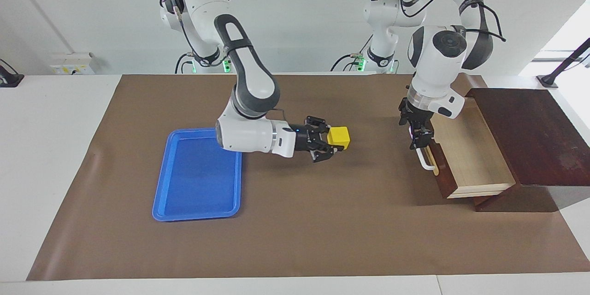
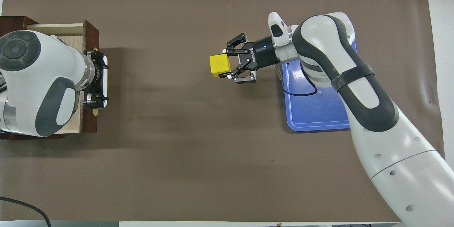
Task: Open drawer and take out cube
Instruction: 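Carry the cube to the tray with the right gripper while the left gripper withdraws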
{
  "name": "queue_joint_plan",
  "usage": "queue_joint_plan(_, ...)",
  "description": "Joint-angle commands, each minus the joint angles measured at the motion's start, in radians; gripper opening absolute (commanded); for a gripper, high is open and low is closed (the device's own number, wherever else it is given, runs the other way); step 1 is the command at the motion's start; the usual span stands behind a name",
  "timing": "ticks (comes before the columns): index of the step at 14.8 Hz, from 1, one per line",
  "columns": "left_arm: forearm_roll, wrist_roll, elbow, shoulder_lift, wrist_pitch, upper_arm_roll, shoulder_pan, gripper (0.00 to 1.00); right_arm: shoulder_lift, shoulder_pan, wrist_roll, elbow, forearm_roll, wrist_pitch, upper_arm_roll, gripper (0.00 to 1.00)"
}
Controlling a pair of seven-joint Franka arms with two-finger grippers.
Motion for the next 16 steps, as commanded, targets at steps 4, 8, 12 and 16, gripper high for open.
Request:
queue_joint_plan(4, 0.037, 0.09, -0.037, -0.026, 0.042, -0.007, 0.078, 1.0, 0.004, -0.172, -0.087, -0.02, -0.136, -0.076, 0.006, 0.0)
queue_joint_plan(8, 0.068, 0.198, -0.034, -0.023, 0.043, -0.007, 0.171, 1.0, -0.003, -0.27, -0.23, -0.073, -0.181, -0.071, 0.003, 0.0)
queue_joint_plan(12, 0.068, 0.315, -0.031, -0.022, 0.054, -0.007, 0.262, 1.0, -0.003, -0.341, -0.308, -0.094, -0.201, -0.065, 0.002, 0.0)
queue_joint_plan(16, 0.068, 0.363, -0.029, -0.019, 0.075, -0.007, 0.316, 1.0, 0.067, -0.348, -0.321, -0.037, -0.184, -0.057, 0.005, 0.0)
